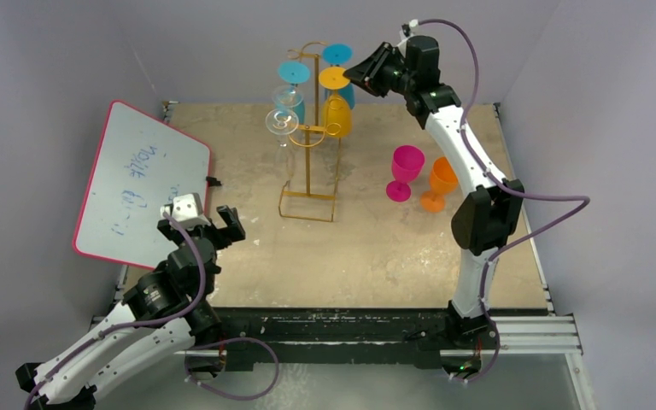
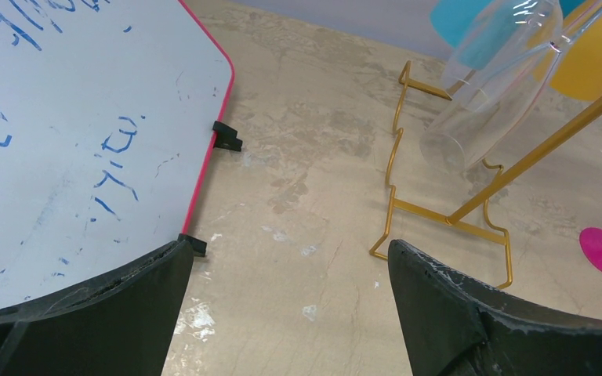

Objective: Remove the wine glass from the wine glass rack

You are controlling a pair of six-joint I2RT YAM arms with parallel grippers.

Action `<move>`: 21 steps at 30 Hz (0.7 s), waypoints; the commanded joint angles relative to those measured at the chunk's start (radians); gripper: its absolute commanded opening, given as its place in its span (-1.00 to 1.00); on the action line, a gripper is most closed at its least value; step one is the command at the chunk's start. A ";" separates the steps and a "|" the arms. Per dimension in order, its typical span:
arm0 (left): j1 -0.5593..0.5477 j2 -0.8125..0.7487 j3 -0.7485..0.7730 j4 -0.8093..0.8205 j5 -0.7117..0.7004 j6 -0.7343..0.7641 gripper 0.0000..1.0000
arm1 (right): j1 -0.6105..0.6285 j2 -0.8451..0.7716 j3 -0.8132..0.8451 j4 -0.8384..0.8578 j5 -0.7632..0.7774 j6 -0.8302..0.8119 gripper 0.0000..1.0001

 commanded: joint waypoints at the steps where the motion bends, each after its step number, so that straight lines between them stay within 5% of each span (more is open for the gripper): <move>1: 0.002 0.004 0.022 0.026 -0.011 0.009 0.91 | 0.008 -0.011 0.080 -0.043 -0.013 -0.057 -0.37; 21: 0.002 0.004 0.023 0.026 0.010 0.009 0.90 | 0.022 0.041 0.149 -0.091 -0.100 -0.093 -0.49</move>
